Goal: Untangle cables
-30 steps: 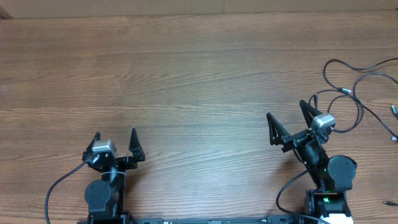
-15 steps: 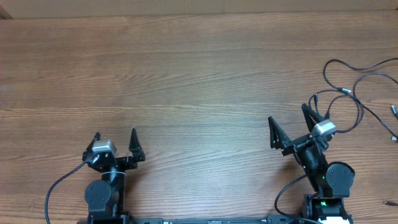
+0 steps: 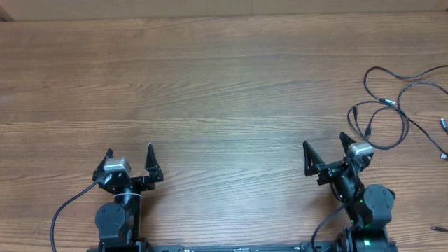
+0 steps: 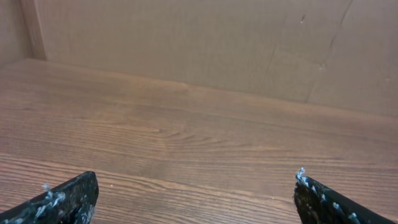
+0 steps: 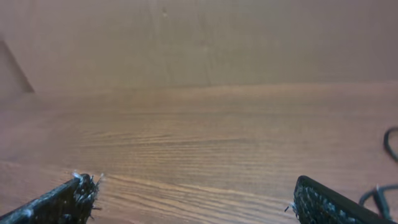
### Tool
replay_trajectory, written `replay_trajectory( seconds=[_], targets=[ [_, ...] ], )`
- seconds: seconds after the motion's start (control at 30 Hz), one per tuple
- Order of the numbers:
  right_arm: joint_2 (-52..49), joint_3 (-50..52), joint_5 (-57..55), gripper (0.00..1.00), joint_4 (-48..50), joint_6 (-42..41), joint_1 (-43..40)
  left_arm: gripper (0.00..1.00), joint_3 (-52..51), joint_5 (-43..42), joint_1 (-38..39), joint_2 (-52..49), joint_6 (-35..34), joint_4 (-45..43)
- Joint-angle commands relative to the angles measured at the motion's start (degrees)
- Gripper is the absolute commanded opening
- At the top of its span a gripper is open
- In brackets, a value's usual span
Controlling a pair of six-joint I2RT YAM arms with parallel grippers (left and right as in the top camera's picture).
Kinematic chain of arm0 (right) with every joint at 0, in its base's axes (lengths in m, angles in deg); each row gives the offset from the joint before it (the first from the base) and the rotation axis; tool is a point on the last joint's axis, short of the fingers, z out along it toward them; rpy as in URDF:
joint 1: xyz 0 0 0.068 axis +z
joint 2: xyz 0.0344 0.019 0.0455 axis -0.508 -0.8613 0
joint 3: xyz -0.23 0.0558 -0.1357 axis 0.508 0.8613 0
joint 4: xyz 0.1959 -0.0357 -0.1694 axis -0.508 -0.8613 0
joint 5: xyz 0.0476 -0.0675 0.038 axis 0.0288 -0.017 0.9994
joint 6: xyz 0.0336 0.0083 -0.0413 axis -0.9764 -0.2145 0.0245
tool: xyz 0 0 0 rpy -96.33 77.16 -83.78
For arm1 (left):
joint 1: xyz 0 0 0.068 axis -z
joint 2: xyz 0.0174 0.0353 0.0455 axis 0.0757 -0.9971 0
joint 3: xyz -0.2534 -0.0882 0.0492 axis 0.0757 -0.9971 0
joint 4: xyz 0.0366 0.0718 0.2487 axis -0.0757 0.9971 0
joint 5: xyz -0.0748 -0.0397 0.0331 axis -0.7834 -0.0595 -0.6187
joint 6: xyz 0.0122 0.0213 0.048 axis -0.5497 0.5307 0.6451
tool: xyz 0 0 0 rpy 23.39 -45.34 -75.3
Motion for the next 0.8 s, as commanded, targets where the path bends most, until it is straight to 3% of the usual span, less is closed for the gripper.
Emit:
replay_trajectory(
  seconds=[0.0,0.1,0.33,0.77],
  targets=[
    [4.5,0.6,2.7,1.00,-3.1,7.1,0.3,1.00,-0.2,-0.7,-0.2,0.5,-0.5,0.0],
    [8.9,0.6,2.1,1.00,-8.9,7.2,0.3,0.99,-0.2,-0.7,-0.2,0.5,-0.5,0.0],
    [15.4,0.6,1.3,1.00,-9.3,7.0,0.3,1.00,-0.2,-0.7,-0.2,0.5,-0.5,0.0],
    [15.4,0.6,0.0,1.00,-9.5,7.3,0.3,1.00,-0.2,-0.7,-0.2,0.5,-0.5,0.0]
  ],
)
